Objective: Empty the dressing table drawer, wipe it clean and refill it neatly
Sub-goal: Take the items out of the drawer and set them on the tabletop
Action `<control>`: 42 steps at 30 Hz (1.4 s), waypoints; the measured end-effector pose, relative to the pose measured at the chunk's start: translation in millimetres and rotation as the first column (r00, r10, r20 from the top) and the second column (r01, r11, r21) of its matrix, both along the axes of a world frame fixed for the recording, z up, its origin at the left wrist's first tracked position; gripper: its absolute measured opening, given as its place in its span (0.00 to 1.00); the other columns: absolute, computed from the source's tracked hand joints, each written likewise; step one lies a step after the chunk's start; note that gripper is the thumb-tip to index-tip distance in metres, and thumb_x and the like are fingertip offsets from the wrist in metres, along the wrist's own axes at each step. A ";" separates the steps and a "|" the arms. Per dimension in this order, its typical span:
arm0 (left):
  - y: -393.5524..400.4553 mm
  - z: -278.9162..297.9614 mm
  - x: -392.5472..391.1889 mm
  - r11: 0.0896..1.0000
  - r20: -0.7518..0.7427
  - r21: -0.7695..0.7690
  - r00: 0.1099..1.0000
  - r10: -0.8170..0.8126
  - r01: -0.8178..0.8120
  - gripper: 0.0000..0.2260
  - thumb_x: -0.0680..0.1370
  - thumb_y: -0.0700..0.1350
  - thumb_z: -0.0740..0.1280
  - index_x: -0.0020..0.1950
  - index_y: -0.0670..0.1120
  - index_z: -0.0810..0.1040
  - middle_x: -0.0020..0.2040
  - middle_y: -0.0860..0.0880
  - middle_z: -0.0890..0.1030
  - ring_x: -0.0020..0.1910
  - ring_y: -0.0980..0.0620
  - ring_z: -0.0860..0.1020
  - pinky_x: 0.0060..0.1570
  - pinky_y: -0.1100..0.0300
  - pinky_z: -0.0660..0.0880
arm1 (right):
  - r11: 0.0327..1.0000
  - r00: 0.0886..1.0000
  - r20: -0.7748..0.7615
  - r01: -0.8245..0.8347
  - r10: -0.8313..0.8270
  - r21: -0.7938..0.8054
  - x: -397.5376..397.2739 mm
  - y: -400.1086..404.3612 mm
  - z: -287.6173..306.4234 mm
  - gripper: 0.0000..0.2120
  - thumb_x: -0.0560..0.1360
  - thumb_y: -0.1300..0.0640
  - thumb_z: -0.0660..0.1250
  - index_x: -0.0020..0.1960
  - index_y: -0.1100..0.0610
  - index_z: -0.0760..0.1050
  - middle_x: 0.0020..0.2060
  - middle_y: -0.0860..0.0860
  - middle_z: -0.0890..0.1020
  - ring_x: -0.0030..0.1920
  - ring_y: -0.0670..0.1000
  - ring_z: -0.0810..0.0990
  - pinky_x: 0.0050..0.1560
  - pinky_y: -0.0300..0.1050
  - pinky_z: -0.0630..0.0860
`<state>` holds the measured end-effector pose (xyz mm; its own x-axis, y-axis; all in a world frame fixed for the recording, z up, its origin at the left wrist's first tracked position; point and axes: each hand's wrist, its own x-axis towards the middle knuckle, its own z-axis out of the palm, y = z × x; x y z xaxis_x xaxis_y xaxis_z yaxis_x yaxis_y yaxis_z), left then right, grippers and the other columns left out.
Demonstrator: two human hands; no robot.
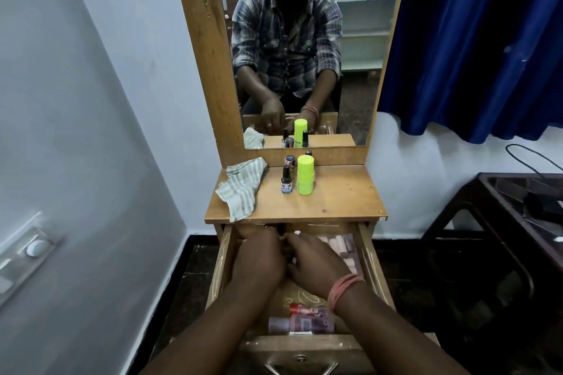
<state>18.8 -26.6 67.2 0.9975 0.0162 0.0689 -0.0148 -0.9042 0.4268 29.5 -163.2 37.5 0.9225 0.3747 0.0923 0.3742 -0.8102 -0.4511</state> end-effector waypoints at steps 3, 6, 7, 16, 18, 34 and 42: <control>-4.7 -7.4 1.8 0.994 -0.136 0.111 0.991 0.020 -0.005 0.08 0.79 0.44 0.66 0.53 0.46 0.83 0.52 0.46 0.85 0.54 0.45 0.84 0.50 0.54 0.78 | 0.999 0.998 -0.051 0.043 -0.043 -0.010 3.6 7.5 -8.1 0.12 0.73 0.60 0.63 0.56 0.53 0.77 0.50 0.55 0.82 0.49 0.58 0.82 0.47 0.50 0.78; -8.9 -9.0 5.4 0.995 -0.195 0.097 0.980 0.043 -0.025 0.10 0.79 0.46 0.65 0.56 0.46 0.83 0.57 0.46 0.84 0.58 0.45 0.82 0.55 0.52 0.78 | 0.986 0.986 -0.052 0.159 -0.156 0.051 0.8 10.9 -7.2 0.07 0.75 0.58 0.61 0.49 0.54 0.78 0.42 0.55 0.83 0.45 0.58 0.82 0.41 0.49 0.77; -9.8 -8.7 6.4 0.996 -0.200 0.087 0.978 0.051 -0.034 0.10 0.79 0.46 0.65 0.57 0.46 0.82 0.58 0.46 0.84 0.59 0.45 0.82 0.56 0.51 0.78 | 0.976 0.979 -0.051 0.199 -0.195 0.089 -0.5 9.4 -4.0 0.04 0.74 0.56 0.63 0.44 0.53 0.77 0.39 0.54 0.82 0.43 0.56 0.82 0.40 0.48 0.76; -8.7 -23.5 -7.8 0.999 -0.222 0.025 0.975 0.025 -0.020 0.14 0.80 0.55 0.63 0.62 0.52 0.81 0.59 0.50 0.84 0.60 0.46 0.81 0.57 0.55 0.76 | 0.352 0.858 -0.370 0.490 -0.357 0.797 0.8 -36.2 62.5 0.08 0.77 0.53 0.70 0.42 0.56 0.80 0.33 0.52 0.84 0.33 0.51 0.81 0.36 0.46 0.78; -5.6 -26.0 -7.9 1.000 -0.229 0.009 0.973 0.021 -0.019 0.17 0.78 0.59 0.64 0.61 0.53 0.81 0.58 0.52 0.84 0.58 0.48 0.82 0.57 0.56 0.78 | 0.171 0.836 -0.444 0.513 -0.323 0.841 13.0 -45.9 74.4 0.09 0.79 0.53 0.69 0.45 0.58 0.77 0.38 0.54 0.83 0.37 0.52 0.83 0.35 0.47 0.81; -16.8 32.0 76.9 0.846 0.055 -0.501 0.968 0.244 -0.184 0.07 0.73 0.44 0.77 0.51 0.48 0.85 0.47 0.48 0.87 0.48 0.47 0.84 0.49 0.53 0.79 | 0.632 0.886 -0.133 0.415 -0.444 0.654 63.6 -11.6 57.4 0.09 0.74 0.64 0.72 0.49 0.52 0.77 0.44 0.47 0.85 0.45 0.46 0.83 0.49 0.46 0.81; -16.3 15.0 82.9 0.832 0.064 -0.512 0.957 0.284 -0.212 0.10 0.73 0.49 0.79 0.52 0.51 0.84 0.47 0.53 0.86 0.47 0.52 0.83 0.44 0.57 0.76 | 0.611 0.823 -0.111 0.498 -0.558 0.616 65.4 -7.4 43.0 0.09 0.72 0.60 0.75 0.47 0.52 0.76 0.42 0.47 0.84 0.43 0.49 0.82 0.45 0.44 0.79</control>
<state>101.7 -42.9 82.3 0.9373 0.3292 0.1147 0.0933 -0.5538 0.8274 94.8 -170.6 80.5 0.9198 -0.3374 0.2003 0.0290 -0.4506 -0.8923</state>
